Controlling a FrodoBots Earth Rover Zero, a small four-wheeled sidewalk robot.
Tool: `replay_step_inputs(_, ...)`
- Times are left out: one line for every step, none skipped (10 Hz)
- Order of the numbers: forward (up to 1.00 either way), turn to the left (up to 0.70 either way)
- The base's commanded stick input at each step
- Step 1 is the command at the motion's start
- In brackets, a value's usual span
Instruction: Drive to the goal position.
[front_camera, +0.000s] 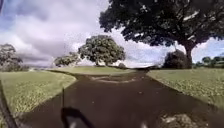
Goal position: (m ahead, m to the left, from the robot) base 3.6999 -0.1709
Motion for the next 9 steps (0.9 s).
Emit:
replay_step_inputs(0.70, -0.27)
replay_step_inputs(0.70, 0.00)
replay_step_inputs(0.70, 0.00)
replay_step_inputs(0.70, 0.00)
replay_step_inputs(0.70, 0.00)
replay_step_inputs(0.70, 0.00)
replay_step_inputs(0.70, 0.00)
replay_step_inputs(0.70, -0.11)
replay_step_inputs(0.70, -0.27)
